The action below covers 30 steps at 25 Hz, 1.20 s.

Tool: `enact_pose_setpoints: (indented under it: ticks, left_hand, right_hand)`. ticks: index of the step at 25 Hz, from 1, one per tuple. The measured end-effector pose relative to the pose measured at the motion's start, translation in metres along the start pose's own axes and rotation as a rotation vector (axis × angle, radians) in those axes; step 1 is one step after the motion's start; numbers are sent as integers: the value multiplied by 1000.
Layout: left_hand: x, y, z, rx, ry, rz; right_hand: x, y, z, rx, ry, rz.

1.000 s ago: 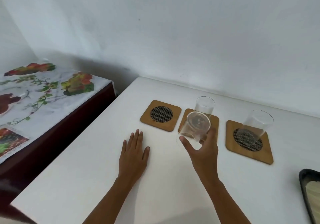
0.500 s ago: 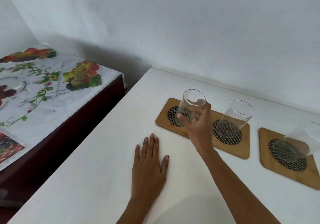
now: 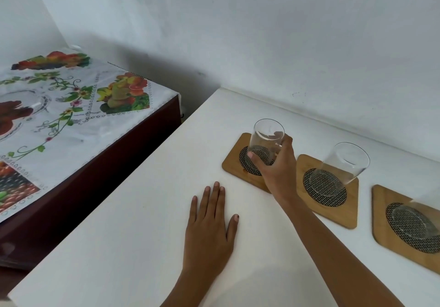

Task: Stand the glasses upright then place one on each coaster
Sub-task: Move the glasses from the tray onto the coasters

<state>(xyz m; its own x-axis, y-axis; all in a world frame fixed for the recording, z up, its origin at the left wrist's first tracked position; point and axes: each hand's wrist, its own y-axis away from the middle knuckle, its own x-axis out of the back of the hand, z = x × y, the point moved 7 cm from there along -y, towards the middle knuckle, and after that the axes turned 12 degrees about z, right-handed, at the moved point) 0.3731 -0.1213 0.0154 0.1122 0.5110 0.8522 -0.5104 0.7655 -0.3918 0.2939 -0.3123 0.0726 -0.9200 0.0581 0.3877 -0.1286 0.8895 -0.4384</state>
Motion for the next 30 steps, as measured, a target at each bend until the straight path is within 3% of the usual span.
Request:
enact_pose_setpoints:
  ticks: [30]
  left_hand:
    - [1,0,1,2,-2,0]
  right_hand:
    - [-8,-2,9,46,50,-107]
